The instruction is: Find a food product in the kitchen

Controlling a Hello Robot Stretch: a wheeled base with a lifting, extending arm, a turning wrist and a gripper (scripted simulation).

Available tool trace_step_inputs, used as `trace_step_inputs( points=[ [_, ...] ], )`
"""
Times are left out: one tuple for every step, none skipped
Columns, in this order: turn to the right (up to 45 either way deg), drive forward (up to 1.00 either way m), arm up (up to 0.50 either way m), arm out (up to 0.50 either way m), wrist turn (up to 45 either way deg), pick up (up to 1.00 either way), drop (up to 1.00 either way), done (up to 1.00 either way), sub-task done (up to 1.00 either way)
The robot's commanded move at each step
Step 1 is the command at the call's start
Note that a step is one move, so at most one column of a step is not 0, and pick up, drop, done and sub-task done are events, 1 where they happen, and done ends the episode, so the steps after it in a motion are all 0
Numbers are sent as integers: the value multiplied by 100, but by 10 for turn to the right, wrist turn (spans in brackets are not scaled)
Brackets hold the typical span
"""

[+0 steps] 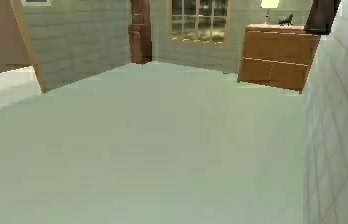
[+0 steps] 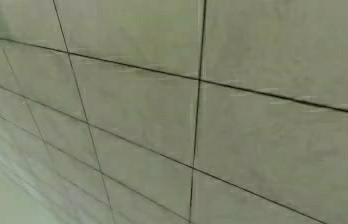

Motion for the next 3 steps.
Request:
trace_step_inputs(
  points=[
    [-390,0,0,0,0,0,0,0,0],
    [-30,0,0,0,0,0,0,0,0],
    [0,100,0,0,0,0,0,0,0]
  ],
)
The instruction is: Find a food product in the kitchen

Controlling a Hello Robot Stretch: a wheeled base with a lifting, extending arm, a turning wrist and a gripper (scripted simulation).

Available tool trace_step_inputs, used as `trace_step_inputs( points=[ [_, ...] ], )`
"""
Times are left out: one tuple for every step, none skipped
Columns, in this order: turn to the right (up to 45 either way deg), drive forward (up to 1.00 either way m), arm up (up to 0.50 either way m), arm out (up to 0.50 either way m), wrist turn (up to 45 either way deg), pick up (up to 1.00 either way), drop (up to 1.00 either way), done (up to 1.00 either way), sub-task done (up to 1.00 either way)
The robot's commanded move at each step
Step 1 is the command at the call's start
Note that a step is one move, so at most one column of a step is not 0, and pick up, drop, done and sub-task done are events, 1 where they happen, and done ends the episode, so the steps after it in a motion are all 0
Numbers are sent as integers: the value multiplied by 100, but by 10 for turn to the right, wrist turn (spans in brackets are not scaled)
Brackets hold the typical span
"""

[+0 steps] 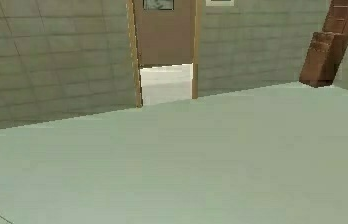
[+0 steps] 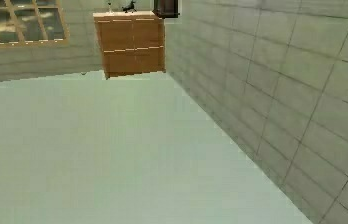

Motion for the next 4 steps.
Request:
trace_step_inputs(
  points=[
    [0,100,0,0,0,0,0,0,0],
    [0,100,0,0,0,0,0,0,0],
    [0,100,0,0,0,0,0,0,0],
    [0,30,0,0,0,0,0,0,0]
  ],
)
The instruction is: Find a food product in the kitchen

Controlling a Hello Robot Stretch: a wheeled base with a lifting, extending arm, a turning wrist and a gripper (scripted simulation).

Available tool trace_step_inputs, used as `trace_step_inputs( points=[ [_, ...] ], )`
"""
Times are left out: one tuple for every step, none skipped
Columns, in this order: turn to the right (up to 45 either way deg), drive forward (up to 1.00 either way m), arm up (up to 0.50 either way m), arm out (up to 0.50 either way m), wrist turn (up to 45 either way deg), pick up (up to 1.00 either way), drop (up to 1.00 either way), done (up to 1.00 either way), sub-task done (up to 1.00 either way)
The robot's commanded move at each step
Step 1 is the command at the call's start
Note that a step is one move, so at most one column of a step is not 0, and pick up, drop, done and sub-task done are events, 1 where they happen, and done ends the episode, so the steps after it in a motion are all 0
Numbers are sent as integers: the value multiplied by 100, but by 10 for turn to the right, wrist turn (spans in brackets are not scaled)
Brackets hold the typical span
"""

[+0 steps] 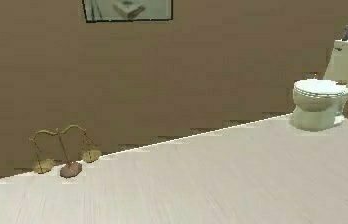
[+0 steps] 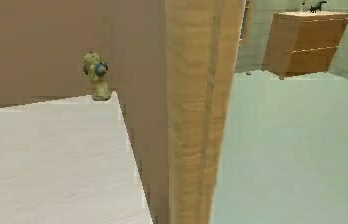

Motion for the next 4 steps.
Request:
trace_step_inputs(
  points=[
    [-180,0,0,0,0,0,0,0,0],
    [0,30,0,0,0,0,0,0,0],
    [-210,0,0,0,0,0,0,0,0],
    [0,90,0,0,0,0,0,0,0]
  ],
)
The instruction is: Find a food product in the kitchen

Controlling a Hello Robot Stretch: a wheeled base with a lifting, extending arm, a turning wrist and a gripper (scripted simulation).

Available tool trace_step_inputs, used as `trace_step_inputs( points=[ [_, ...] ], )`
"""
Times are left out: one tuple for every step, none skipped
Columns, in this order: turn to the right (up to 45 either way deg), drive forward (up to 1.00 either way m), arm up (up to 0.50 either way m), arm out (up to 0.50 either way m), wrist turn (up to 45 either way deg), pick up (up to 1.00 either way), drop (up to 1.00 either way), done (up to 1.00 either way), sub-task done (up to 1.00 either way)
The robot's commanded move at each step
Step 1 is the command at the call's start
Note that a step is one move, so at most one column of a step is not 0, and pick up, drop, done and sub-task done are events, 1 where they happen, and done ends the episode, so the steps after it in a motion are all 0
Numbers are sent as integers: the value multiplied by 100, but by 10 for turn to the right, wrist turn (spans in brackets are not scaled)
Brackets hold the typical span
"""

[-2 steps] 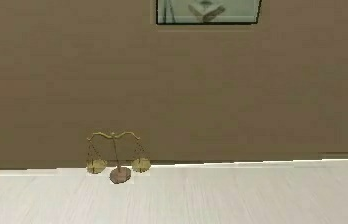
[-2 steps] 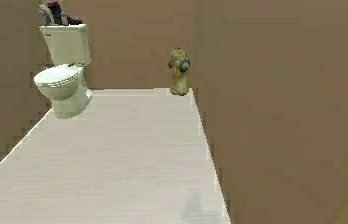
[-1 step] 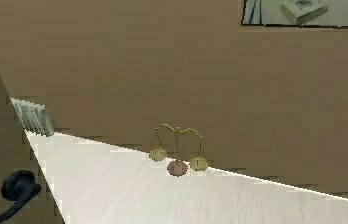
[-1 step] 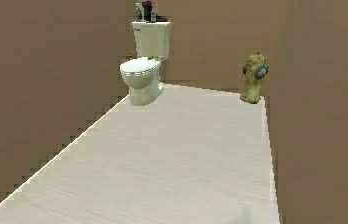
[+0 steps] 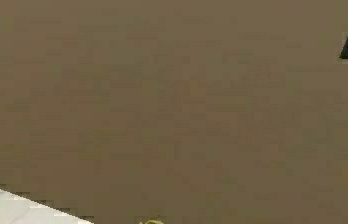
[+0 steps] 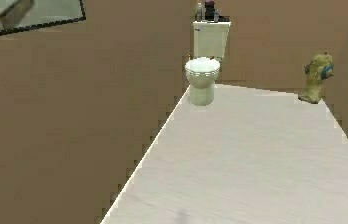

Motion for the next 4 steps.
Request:
trace_step_inputs(
  points=[
    [-450,0,0,0,0,0,0,0,0],
    [-210,0,0,0,0,0,0,0,0],
    [0,45,0,0,0,0,0,0,0],
    [-180,0,0,0,0,0,0,0,0]
  ],
)
